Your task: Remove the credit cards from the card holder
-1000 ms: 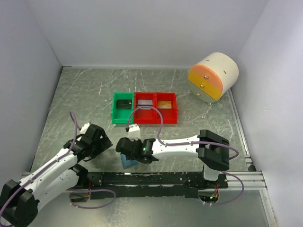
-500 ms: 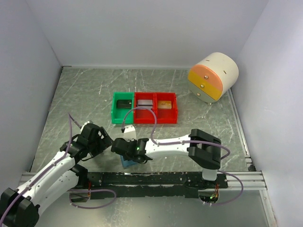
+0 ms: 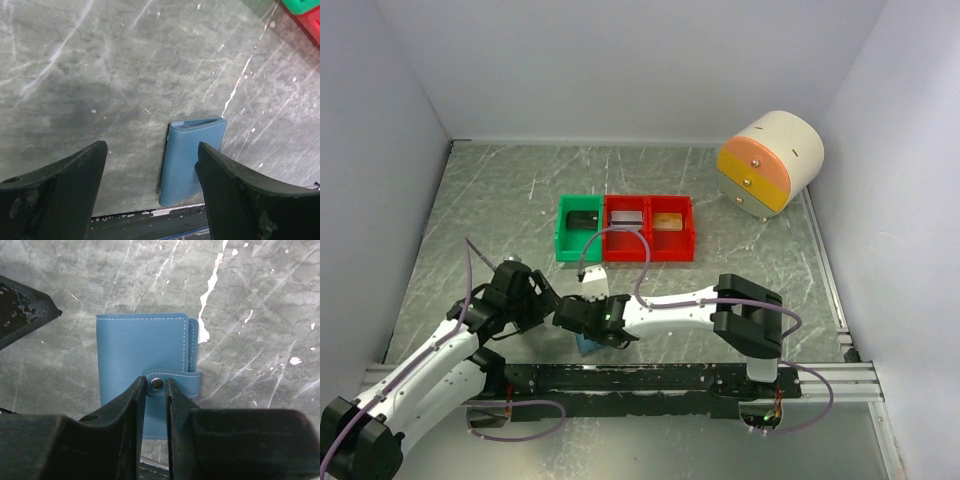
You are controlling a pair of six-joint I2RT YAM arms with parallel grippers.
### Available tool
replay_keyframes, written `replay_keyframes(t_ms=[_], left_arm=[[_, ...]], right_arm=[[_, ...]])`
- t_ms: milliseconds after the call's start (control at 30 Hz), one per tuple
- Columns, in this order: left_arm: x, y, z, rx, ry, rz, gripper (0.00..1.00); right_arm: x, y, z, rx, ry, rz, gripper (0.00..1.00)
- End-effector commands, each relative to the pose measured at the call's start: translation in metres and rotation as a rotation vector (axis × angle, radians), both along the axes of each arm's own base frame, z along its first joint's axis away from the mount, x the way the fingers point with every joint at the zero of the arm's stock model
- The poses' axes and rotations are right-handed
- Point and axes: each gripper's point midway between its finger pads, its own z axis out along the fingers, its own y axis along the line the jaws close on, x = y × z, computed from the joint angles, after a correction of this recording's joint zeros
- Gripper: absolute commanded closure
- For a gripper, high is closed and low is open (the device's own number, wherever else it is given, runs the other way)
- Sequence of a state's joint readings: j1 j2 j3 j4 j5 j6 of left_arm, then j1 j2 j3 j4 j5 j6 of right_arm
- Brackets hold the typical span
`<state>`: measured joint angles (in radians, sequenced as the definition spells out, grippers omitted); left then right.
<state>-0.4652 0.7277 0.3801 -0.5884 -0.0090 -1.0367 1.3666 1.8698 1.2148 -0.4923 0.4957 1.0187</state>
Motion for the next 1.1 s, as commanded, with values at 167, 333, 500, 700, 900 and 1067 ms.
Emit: replay_keyframes(t_ms=[167,333,500,700,900,1067], left_arm=[[-0.007,-0.036,0.005,-0.141,-0.014,-0.214,0.20],[-0.011,-0.048,0.005,-0.179,-0.023,-0.309,0.26],[-0.017,-0.053,-0.005,-0.153,0.000,-0.362,0.31],[-0.022,-0.061,-0.019,-0.048,0.046,-0.393,0.35],[-0.019,-0.055,-0.028,0.021,0.059,-0.362,0.36],[-0.019,-0.060,-0.035,0.022,0.084,-0.382,0.37]], right_arm=[[-0.002,-0.026,-0.024,0.011,0.051,-0.005,0.89],[-0.003,-0.023,-0.028,0.178,0.128,0.012,0.92],[0.000,-0.025,-0.021,0.309,0.152,-0.002,0.99],[0.002,-0.026,-0.014,0.420,0.174,0.000,1.00],[0.007,-0.036,-0.003,0.432,0.152,-0.012,0.96],[0.014,-0.054,-0.007,0.262,0.134,-0.046,0.93]])
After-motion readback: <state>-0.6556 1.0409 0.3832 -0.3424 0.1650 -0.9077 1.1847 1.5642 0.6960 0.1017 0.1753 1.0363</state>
